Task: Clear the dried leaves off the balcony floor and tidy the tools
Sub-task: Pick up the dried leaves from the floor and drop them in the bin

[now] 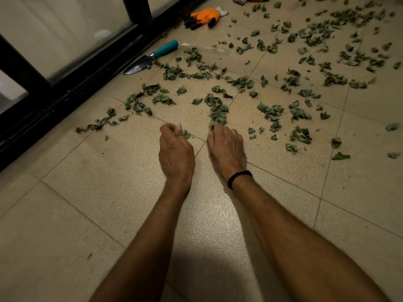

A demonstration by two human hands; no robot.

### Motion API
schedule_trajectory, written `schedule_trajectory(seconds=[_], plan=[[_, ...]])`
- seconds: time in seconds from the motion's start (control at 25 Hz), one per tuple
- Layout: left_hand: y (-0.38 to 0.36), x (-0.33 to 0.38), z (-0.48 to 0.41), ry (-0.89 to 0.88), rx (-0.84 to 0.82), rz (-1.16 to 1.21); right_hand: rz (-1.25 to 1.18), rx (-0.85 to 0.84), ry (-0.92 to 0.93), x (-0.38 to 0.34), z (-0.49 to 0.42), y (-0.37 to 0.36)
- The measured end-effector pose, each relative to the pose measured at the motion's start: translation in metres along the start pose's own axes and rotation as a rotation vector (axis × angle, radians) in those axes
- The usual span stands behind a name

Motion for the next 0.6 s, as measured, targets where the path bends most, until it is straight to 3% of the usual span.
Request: schedule_trajectory(seconds=[0.2, 0.28, 0.48, 0.6], plan=[[-0.022, -0.001, -0.010, -0.158, -0.205, -0.426, -0.289, 0.022, -0.126, 0.009, 0.002, 0.015], [-0.026, -0.003, -0.011, -0.181, -0.245, -0.488, -0.410, 0.056, -0.212, 0.015, 0.004, 0.022], [-0.019, -0.005, -0.008, -0.209, -0.203, -0.312, -0.564, 0.242, -0.432, 0.041, 0.005, 0.036], [-0.013, -0.004, -0.008, -0.185, -0.185, -0.175, -0.468, 0.143, -0.436, 0.042, -0.001, 0.028]])
Point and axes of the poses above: each hand's wrist, its own z-axis away from the middle knuckle, its own y-axis out of the back of the hand, x = y × z, the point moved 7 cm from there along -z, towards the middle knuckle, and after that the axes turned 10 degrees about -y, right-handed, at the moved point
